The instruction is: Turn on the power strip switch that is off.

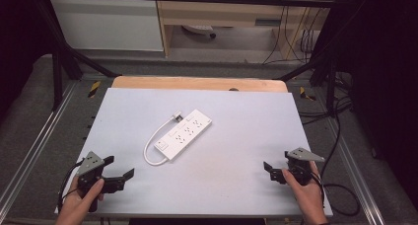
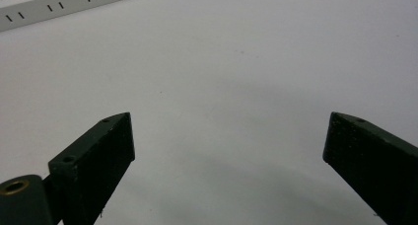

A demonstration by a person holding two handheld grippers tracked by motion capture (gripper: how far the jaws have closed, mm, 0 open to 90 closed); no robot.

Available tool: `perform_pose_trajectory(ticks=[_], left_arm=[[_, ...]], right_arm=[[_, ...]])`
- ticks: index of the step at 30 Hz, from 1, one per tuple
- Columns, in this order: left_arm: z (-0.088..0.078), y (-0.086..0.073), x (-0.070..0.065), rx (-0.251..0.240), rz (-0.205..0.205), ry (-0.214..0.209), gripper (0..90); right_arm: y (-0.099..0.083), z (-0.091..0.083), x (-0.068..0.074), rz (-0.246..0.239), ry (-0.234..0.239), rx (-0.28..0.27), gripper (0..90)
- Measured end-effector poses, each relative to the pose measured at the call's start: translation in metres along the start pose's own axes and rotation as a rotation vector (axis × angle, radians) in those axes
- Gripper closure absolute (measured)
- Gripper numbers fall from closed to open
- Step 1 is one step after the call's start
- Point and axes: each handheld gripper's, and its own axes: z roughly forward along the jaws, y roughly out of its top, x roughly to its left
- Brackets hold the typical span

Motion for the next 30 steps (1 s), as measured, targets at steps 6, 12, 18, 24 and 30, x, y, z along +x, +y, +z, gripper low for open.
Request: perform_pose_trajectory(ticks=[6,12,18,24,30], left_arm=[[-0.0009,0.0006,0.0014,-0.008,-0.008,0.000,7.7],[-0.0017,0.0009,0.0025,-0.015,-0.014,0.000,7.6],[-0.0034,0.0023,0.0029,-0.041,-0.023,-0.004,7.6],[-0.0061,0.0051,0.0003,-0.076,-0.006,-0.020,7.2],[-0.0096,0.0097,-0.0008,-0.126,-0.022,-0.042,7.0]], right_arm=[[-0.0008,0.0030,-0.0009,0.001,0.008,0.010,5.8],[-0.0001,0.0020,-0.0008,0.003,0.003,0.003,5.8],[0.0012,-0.0002,-0.0022,0.016,0.013,-0.016,6.2],[0.0034,-0.0020,-0.0008,0.014,-0.006,-0.029,6.3],[0.0049,-0.0049,-0.0018,0.028,-0.019,-0.054,6.1]])
